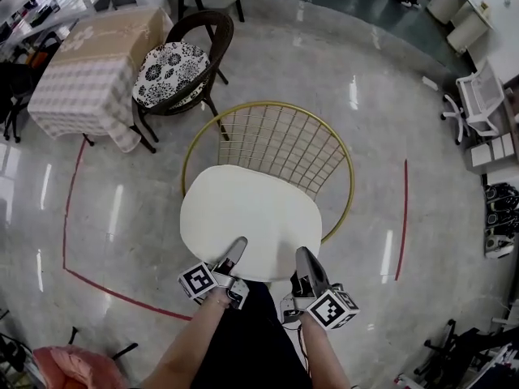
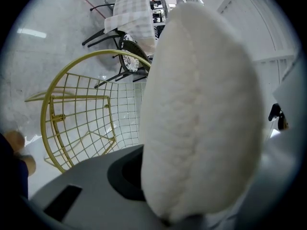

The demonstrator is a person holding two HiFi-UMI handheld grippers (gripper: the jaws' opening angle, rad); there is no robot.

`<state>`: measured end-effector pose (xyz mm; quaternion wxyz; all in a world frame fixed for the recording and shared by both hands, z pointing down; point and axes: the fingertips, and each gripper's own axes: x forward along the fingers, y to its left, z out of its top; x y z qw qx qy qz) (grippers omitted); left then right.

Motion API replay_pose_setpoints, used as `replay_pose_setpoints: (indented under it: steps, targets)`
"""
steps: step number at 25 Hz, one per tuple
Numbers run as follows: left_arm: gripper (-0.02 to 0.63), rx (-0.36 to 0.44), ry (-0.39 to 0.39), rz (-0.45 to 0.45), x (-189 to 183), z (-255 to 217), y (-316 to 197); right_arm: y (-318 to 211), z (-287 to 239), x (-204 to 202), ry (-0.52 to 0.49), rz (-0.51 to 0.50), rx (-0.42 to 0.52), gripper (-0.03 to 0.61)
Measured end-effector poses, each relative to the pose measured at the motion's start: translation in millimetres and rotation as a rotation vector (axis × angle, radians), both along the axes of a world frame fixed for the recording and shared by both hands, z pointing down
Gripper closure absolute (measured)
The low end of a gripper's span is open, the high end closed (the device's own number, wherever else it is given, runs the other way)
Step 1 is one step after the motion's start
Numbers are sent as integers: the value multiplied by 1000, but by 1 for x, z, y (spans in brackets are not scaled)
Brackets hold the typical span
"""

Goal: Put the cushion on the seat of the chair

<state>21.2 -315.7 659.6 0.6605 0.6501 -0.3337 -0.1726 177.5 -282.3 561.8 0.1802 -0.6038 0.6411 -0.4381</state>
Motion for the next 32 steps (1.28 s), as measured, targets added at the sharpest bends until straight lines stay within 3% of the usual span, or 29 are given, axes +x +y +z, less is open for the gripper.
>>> replay_pose_setpoints:
  steps: [2,13,26,32]
  targets:
    - [532,37,20,-4,5,5,-8,-3,6,-1,-14,-4,1,591]
    - [532,31,48,2,33,56,-27,-16,56,3,13,-51,-26,591]
    - [532,55,149,-32,35,100,-43,-22,121,3,16,-65,-74,591]
    - [532,38,145,-29,37,118,-49,-22,132,1,-2,-63,-84,591]
